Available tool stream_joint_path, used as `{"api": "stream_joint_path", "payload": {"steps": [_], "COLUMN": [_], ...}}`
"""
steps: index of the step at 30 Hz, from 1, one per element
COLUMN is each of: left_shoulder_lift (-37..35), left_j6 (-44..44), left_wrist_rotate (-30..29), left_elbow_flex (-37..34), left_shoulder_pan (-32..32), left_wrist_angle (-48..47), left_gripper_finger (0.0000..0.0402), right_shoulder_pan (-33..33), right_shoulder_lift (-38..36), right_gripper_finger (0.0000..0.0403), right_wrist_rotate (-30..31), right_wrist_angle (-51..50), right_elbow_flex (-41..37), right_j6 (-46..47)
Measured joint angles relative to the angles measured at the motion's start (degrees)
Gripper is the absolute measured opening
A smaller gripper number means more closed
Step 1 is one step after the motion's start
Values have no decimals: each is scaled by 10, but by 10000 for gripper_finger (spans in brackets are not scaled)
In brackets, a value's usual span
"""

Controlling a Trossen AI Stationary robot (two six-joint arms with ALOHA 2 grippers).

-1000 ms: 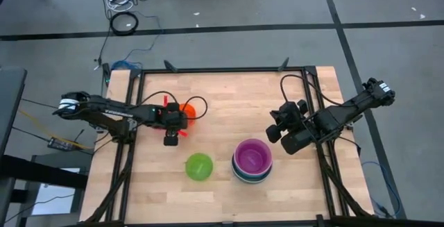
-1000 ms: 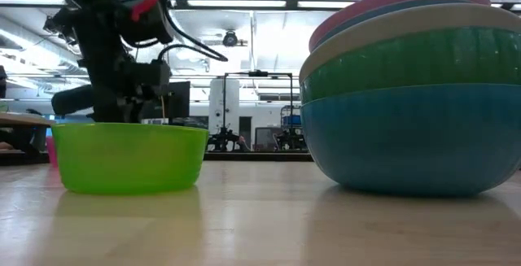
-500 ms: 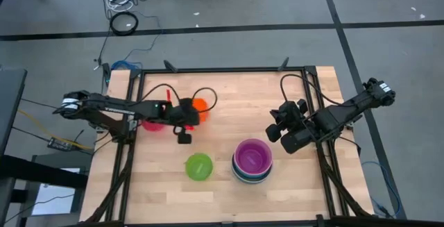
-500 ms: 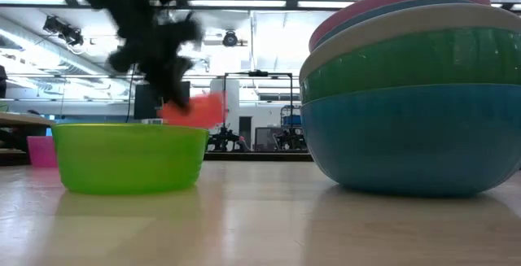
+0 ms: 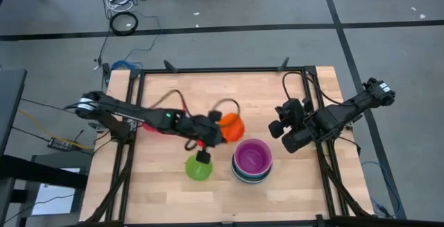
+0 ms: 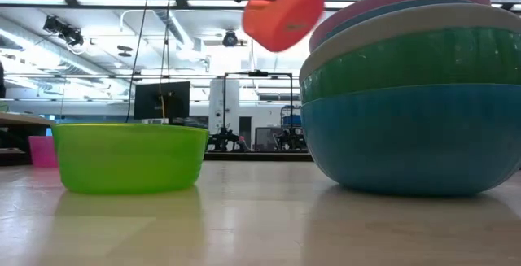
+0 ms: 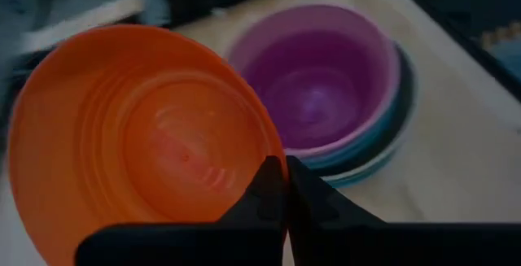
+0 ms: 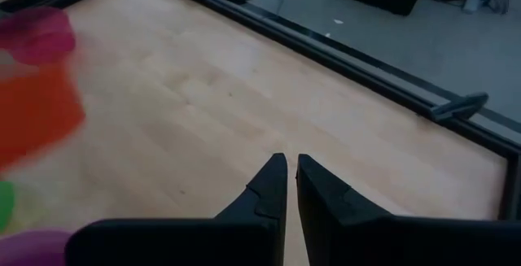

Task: Nest bowls inside each other
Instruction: Stack the orange bowl on top of the violet bowl

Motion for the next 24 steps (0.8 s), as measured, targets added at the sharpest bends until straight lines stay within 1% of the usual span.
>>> {"api": "stream_joint_path", "payload": {"steps": [2, 7, 11, 14, 17, 21, 24], "left_shoulder_lift": [34, 111, 155, 176, 186, 184, 184], "left_j6": [0, 6, 15, 13, 2, -15, -31], "left_wrist_rotate": [12, 11, 15, 32, 35, 34, 34], "left_elbow_flex": [25, 88, 134, 164, 173, 176, 176], "left_shoulder_pan": [-8, -19, -25, -28, -32, -36, -37], "left_wrist_angle": [0, -3, -7, -14, -20, -16, -23], "left_gripper_finger": [3, 3, 3, 4, 20, 54, 72], "right_shoulder_pan": [3, 6, 6, 6, 6, 6, 6], "right_shoulder_lift": [0, 0, 0, 0, 0, 0, 0], "right_gripper_finger": [21, 21, 21, 21, 21, 21, 21], "right_wrist_rotate": [8, 16, 16, 16, 15, 12, 12], "right_wrist_angle": [-8, -19, -20, -21, -22, -23, -23], "right_elbow_flex": [0, 0, 0, 0, 0, 0, 0], "right_j6": [10, 18, 18, 18, 18, 18, 18]}}
